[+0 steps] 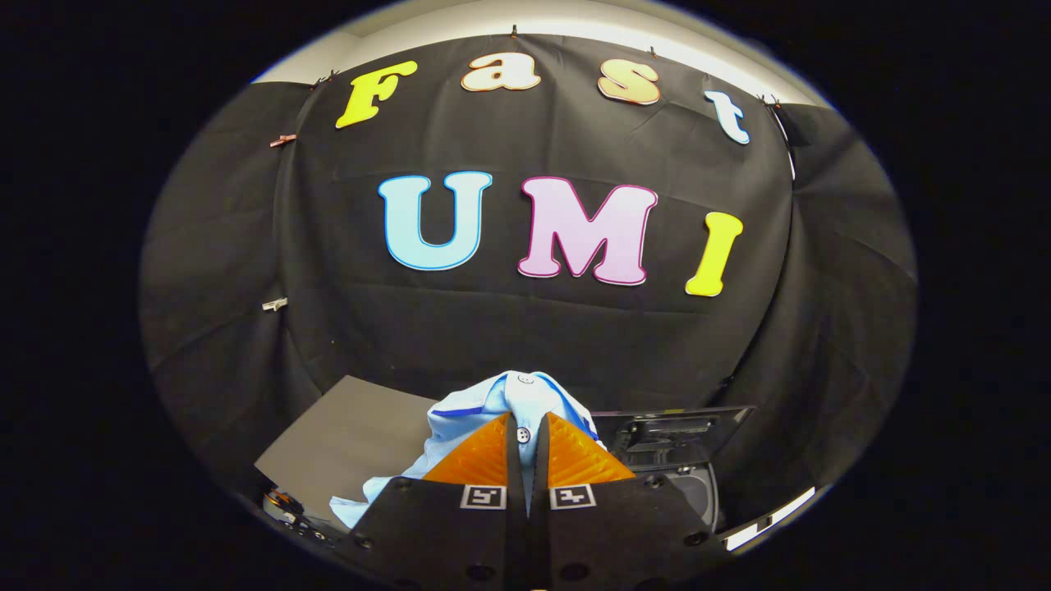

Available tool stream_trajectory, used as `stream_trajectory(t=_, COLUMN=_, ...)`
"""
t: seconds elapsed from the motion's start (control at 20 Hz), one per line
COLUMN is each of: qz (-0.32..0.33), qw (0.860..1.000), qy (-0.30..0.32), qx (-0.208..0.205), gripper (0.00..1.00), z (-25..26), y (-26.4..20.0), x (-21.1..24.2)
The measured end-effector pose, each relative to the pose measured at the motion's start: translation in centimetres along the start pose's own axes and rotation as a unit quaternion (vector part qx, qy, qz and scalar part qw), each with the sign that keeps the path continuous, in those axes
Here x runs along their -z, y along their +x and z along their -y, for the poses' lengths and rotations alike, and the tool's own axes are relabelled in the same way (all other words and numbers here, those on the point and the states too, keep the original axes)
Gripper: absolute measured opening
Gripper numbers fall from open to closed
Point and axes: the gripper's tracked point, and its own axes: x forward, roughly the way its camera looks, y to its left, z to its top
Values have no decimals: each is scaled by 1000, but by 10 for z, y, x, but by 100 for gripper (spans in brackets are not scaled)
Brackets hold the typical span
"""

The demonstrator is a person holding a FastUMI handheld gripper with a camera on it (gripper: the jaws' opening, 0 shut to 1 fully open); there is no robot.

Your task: Put the clothes into the washing machine and then close the washing machine lid.

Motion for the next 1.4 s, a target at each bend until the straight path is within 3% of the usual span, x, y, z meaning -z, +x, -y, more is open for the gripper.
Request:
stream_trajectory(t=0.6, qz=4, qw=998, qy=-8, qx=68, gripper=5, z=107, y=30, x=19)
stream_trajectory(t=1.0, qz=-30, qw=993, qy=14, qx=110, gripper=5, z=169, y=54, x=66)
stream_trajectory(t=1.4, qz=-84, qw=988, qy=11, qx=125, gripper=5, z=206, y=75, x=136)
